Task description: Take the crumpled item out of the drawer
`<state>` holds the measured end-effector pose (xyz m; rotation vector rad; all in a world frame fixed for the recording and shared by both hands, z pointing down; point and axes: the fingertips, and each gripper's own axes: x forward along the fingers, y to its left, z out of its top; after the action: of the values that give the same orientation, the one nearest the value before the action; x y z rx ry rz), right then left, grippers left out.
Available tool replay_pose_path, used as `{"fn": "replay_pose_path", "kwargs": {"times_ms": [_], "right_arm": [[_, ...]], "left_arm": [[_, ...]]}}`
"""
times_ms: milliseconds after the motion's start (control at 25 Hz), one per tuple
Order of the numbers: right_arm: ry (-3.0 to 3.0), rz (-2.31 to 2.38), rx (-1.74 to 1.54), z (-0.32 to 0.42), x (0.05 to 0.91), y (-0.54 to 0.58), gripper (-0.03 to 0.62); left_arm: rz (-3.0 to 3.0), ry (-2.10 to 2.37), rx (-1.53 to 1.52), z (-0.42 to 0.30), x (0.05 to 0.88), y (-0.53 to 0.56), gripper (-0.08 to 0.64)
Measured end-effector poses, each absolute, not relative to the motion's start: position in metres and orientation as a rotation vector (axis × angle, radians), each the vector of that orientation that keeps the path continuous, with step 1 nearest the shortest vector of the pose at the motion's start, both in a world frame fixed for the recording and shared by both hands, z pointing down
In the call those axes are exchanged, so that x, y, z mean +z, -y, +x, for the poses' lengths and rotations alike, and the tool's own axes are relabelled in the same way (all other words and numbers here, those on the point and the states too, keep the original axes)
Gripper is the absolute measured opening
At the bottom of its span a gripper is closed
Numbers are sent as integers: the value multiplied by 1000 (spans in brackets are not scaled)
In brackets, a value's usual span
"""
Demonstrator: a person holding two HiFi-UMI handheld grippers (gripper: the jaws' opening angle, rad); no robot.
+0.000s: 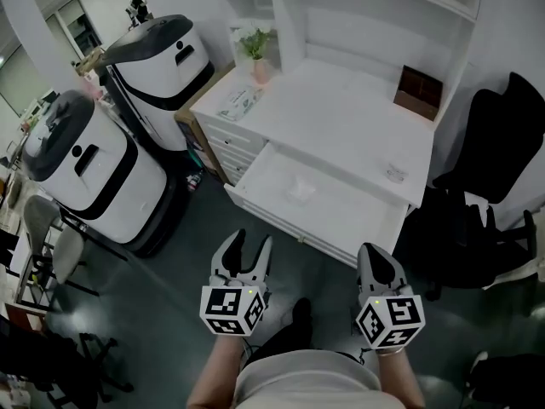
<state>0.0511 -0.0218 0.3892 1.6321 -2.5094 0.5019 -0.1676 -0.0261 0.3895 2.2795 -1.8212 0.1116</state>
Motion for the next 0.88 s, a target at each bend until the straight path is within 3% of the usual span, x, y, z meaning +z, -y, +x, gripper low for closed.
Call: {"fn": "replay_pose_path", "kwargs": {"times_ms": [880], "right_arm": [[2454, 1703, 514, 22, 388, 101, 2]], "left_arm": [[2344, 1723, 174, -189, 405, 126, 216]]}}
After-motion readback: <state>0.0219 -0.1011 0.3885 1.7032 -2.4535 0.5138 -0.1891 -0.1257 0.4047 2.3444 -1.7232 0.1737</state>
